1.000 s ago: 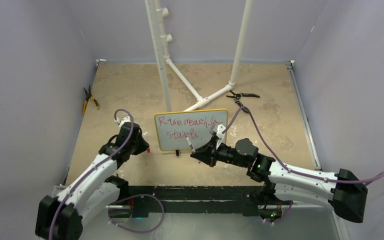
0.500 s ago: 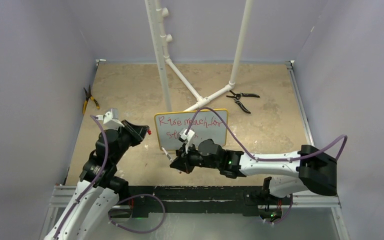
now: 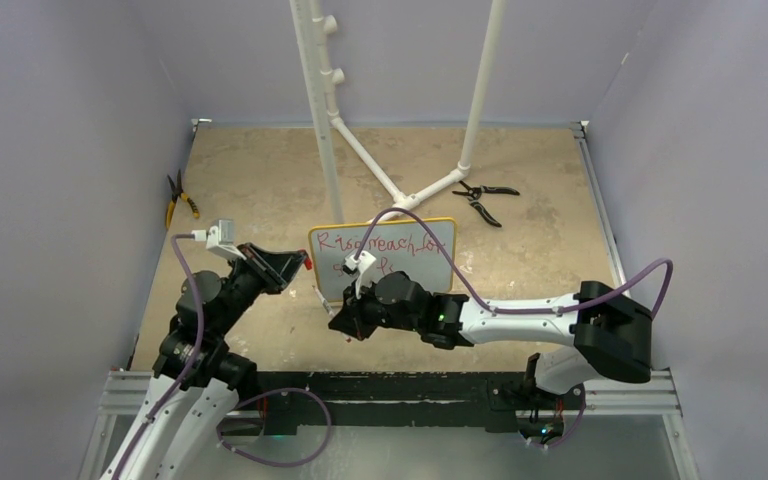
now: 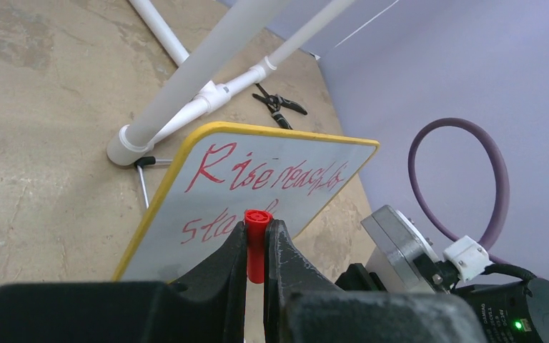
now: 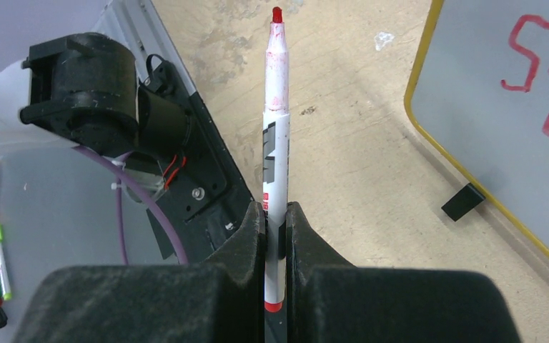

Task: Write a sentence on the whiteboard
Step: Close the whiteboard marker at the center of the board.

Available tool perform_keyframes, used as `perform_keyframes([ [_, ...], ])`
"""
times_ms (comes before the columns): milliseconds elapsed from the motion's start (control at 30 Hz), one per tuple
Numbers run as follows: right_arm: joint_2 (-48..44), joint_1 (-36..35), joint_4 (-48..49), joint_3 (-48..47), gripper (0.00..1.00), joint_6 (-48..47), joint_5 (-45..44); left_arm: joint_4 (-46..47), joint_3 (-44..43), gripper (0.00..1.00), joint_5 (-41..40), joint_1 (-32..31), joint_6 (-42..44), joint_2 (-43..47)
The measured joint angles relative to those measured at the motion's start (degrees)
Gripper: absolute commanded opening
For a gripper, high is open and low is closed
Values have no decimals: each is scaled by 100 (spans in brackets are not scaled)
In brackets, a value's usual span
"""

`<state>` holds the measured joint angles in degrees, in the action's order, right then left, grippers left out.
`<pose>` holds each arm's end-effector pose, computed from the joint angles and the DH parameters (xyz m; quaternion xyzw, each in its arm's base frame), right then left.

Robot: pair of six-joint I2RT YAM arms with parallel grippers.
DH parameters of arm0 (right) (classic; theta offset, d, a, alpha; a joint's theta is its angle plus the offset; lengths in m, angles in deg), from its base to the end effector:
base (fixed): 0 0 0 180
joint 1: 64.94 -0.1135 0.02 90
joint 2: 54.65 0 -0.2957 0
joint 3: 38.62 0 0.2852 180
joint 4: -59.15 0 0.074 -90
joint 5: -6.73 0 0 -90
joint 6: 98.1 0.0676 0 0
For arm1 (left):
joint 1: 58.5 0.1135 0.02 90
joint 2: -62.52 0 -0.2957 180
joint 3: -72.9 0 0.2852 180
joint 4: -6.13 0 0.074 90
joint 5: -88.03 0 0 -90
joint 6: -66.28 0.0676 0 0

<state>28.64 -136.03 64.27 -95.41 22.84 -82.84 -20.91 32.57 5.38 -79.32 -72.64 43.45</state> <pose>0.1203 0.3526 0.2283 -0.2855 0.7751 0.4401 0.3522 0.1340 -0.0602 0.2993 -0.1380 0.7286 -0.4216 0.5218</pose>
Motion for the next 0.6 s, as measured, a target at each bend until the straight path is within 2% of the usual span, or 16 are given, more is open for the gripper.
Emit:
perform_keyframes([
  [600,-133,-7,-7,-15,0,120,-400,-70,87,0,192,0,4,118],
])
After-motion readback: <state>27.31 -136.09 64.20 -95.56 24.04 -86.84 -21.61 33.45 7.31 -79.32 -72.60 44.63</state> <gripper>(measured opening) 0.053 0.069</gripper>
